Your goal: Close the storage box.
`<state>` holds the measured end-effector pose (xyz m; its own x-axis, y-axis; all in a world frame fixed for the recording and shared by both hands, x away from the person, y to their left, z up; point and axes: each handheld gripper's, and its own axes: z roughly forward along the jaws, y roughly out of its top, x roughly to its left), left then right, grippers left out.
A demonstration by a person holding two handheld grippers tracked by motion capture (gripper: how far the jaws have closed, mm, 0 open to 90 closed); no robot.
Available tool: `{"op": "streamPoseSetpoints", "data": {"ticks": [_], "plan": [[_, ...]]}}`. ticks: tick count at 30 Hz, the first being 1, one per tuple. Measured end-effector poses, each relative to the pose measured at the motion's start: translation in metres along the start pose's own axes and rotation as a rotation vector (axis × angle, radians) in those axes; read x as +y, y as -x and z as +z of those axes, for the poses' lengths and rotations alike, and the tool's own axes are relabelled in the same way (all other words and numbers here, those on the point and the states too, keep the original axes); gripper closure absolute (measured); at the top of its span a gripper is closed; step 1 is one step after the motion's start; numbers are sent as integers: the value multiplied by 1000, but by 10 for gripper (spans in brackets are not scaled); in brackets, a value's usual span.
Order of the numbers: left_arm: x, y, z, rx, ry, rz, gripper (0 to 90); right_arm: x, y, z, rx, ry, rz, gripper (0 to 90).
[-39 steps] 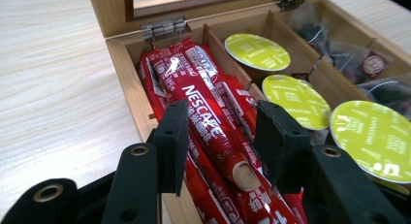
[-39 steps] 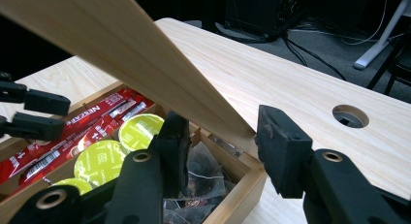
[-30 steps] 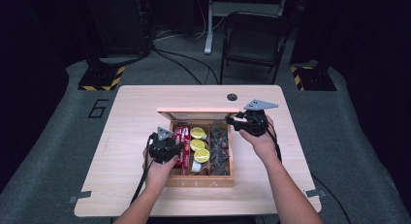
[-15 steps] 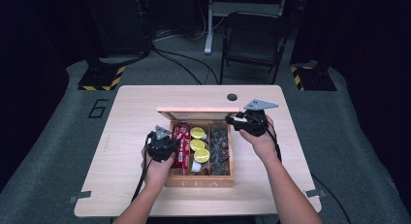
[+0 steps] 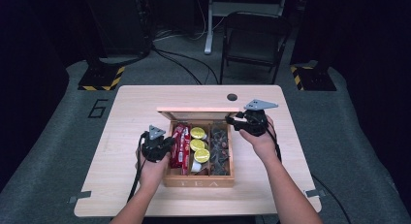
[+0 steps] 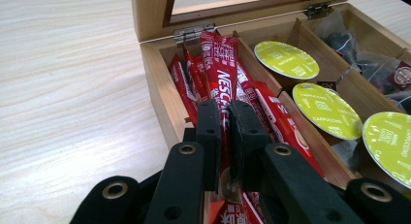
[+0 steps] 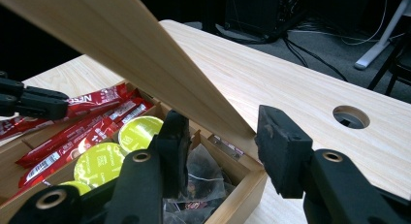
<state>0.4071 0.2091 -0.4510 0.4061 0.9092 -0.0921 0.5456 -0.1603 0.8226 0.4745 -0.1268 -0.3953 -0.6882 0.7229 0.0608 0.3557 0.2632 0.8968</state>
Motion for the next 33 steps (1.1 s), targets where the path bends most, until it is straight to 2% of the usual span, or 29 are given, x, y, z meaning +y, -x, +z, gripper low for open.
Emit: {"op": "streamPoseSetpoints", "data": {"ticks": [6, 12, 15, 18, 20, 26, 33], "plan": [[-1, -6, -10, -6, 0, -11, 830, 0, 0, 0, 0, 0, 1, 559], [-1, -14, -25, -7, -3, 15, 830, 0, 0, 0, 2, -1, 11, 559], [-3, -17, -32, -2, -4, 14, 830, 0, 0, 0, 0, 0, 9, 558], [-5, -25, -41, 11, -5, 36, 830, 0, 0, 0, 1, -1, 12, 558], [-6, -29, -46, 20, 10, 16, 830, 0, 0, 0, 0, -1, 12, 558], [-9, -47, -64, 44, 25, -2, 830, 0, 0, 0, 0, -1, 14, 558], [-14, -64, -76, 77, 46, -33, 830, 0, 0, 0, 0, -1, 11, 558]]}}
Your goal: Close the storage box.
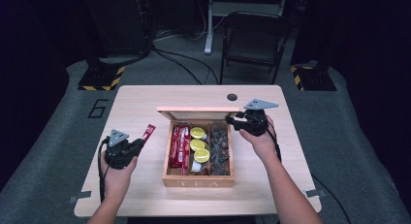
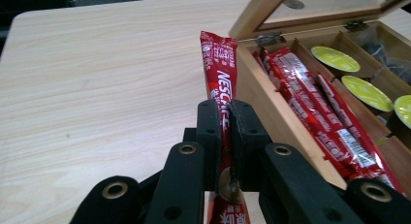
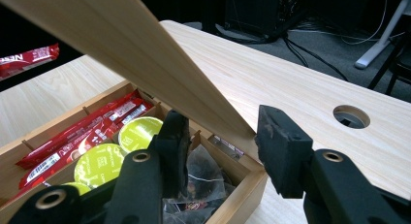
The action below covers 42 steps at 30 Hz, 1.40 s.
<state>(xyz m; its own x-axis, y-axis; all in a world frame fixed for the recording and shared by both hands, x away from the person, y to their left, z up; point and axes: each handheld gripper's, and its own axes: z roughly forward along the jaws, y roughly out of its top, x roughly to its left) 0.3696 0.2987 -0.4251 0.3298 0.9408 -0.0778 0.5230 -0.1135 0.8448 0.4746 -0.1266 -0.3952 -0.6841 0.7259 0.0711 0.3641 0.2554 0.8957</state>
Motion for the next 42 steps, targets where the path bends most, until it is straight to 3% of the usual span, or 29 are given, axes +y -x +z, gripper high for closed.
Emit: {"op": "streamPoseSetpoints", "data": {"ticks": [11, 26, 42], "plan": [[-14, -21, -6, 25, 18, -51, 830, 0, 0, 0, 0, -2, 4, 556], [-22, -28, -3, 35, 19, -67, 830, 0, 0, 0, -1, 0, -7, 554], [-40, -45, 15, 79, -38, -79, 830, -1, -1, -1, -1, -3, -11, 554]]}}
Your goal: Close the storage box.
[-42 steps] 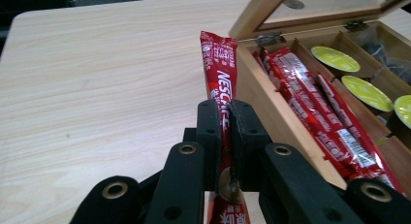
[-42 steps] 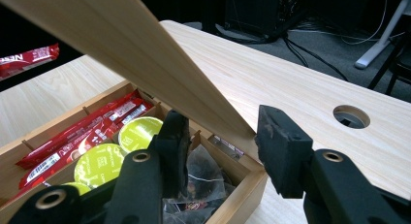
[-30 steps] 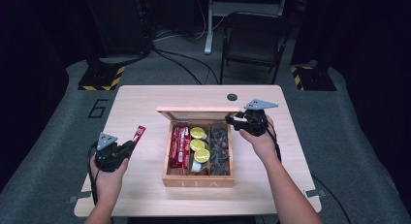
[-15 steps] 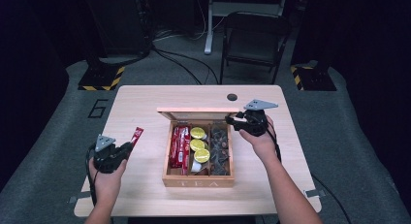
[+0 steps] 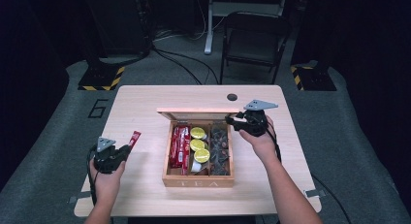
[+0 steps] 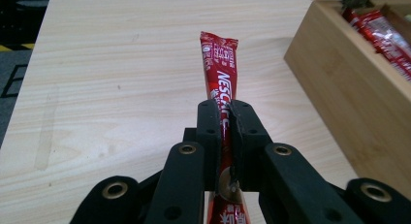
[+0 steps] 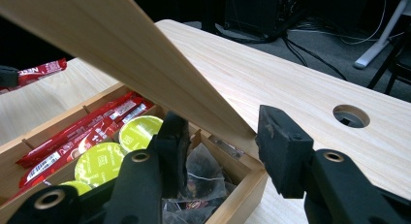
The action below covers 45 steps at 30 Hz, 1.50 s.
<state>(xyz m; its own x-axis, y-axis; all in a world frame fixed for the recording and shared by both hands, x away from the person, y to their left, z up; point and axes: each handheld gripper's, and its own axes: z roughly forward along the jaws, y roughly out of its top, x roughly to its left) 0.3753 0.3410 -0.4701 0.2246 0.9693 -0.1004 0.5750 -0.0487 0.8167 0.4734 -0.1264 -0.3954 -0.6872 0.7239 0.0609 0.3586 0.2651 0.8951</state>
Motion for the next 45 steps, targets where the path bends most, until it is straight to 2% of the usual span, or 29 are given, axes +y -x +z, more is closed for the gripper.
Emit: {"op": "streamPoseSetpoints", "data": {"ticks": [11, 17, 18, 19, 26, 38, 45], "plan": [[-8, -13, 10, 28, -29, -27, 830, 0, -1, 0, -5, 1, 1, 554], [-12, -19, 17, 44, -69, -39, 830, 0, -1, 0, -4, 1, 2, 553], [-14, -19, 19, 51, -64, -40, 830, 0, -1, 0, -5, 1, 1, 554], [-14, -20, 20, 49, -80, -39, 830, 0, -1, 0, -4, 1, 1, 553], [-17, -21, 25, 60, -93, -37, 830, 0, -1, 0, -3, 0, -1, 552], [-24, -21, 35, 76, -174, -31, 825, -1, -2, 0, -6, 2, 1, 550], [-27, -22, 37, 81, -184, -39, 779, -1, -2, 0, -7, 1, -2, 548]]}}
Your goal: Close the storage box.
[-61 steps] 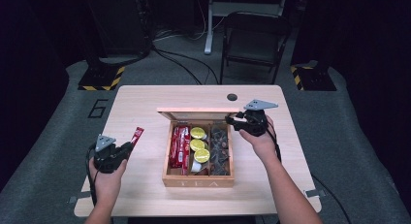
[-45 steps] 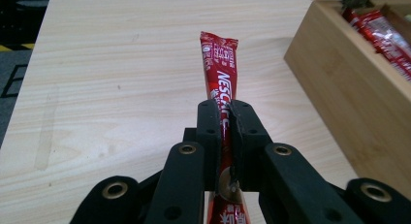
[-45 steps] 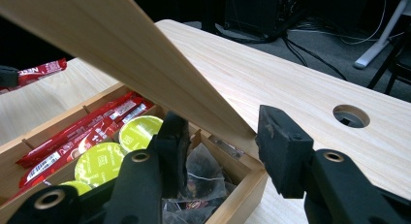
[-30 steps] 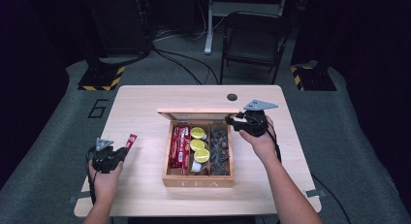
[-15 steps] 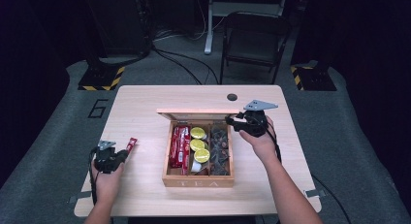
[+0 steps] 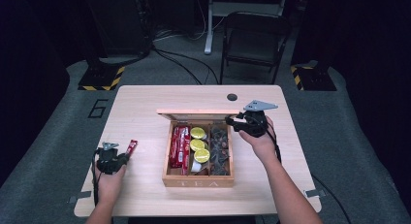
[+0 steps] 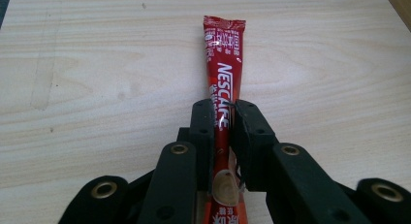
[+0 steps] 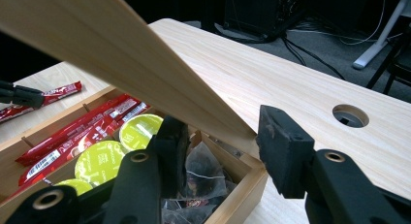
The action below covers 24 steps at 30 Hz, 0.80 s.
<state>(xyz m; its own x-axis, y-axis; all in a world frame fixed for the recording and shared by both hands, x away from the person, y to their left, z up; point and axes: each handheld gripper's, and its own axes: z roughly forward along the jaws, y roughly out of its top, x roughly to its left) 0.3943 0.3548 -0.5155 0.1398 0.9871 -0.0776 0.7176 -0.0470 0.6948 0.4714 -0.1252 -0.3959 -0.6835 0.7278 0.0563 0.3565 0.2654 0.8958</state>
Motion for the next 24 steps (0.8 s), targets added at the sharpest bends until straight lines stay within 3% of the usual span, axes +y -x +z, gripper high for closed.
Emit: {"op": "streamPoseSetpoints", "data": {"ticks": [3, 15, 24], "plan": [[0, 0, 0, 3, 2, 3, 757, 0, 0, 0, -1, -3, -3, 549], [0, -3, -3, 5, 42, -11, 522, 0, 0, 0, 0, 0, 0, 546], [1, -5, -8, 19, 76, -26, 443, 0, 0, 0, 1, 1, -1, 546]]}}
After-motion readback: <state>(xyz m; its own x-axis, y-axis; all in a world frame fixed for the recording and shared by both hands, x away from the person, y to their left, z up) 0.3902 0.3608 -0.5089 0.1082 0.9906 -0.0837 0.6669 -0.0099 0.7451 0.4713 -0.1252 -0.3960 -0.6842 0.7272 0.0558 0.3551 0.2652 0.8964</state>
